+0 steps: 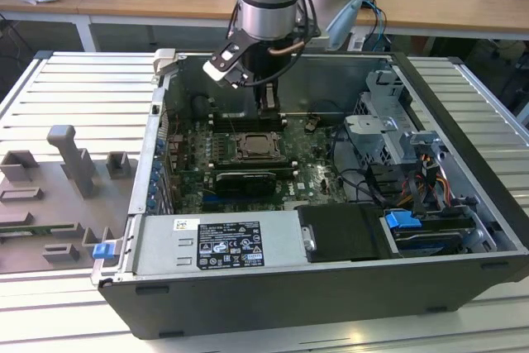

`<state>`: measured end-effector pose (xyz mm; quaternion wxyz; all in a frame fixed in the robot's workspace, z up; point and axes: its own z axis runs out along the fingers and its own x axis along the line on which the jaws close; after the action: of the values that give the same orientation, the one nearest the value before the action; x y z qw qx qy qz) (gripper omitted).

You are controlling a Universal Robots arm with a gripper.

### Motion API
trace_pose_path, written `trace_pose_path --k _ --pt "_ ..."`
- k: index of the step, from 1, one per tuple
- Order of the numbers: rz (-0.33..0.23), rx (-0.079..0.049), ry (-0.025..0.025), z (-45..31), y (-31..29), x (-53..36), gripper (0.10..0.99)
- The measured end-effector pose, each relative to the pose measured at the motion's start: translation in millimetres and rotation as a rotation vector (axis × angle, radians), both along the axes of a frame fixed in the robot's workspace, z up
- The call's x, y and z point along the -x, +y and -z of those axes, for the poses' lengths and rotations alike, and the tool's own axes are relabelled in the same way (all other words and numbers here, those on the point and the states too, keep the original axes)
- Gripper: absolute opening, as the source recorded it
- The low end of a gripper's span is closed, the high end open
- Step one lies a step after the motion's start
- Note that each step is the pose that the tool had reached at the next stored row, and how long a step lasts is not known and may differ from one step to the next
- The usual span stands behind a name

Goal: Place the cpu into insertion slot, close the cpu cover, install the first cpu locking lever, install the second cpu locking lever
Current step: 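Install the first cpu locking lever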

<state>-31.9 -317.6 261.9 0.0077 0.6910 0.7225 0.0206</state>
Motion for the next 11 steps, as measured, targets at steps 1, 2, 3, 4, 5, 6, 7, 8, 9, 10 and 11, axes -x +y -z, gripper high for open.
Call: trace_pose_path --k 1,2,3,4,5,6,7,8,9,10,11 --pt "0.000 0.000 0.0000 -6.6 0.0 0.0 0.106" --pt "0.000 0.000 0.0000 -10.5 0.0 0.0 0.106" --pt "0.000 0.000 0.0000 -14.9 0.0 0.0 0.106" --pt "-0.009 0.000 -0.0002 -16.7 0.0 0.5 0.106" --pt "-0.060 0.000 0.0000 -16.7 0.0 0.6 0.106" --pt "-0.077 0.000 -0.0001 -16.7 0.0 0.6 0.106" --pt "-0.098 0.000 -0.0002 -16.7 0.0 0.6 0.106" --pt "-0.125 0.000 -0.0001 -16.7 0.0 0.6 0.106" --pt "-0.137 0.000 -0.0001 -16.7 0.0 0.6 0.106" --pt "-0.151 0.000 0.0006 -16.6 0.0 0.4 0.106" --pt "-0.167 0.000 0.0009 -16.5 0.0 0.4 0.106"
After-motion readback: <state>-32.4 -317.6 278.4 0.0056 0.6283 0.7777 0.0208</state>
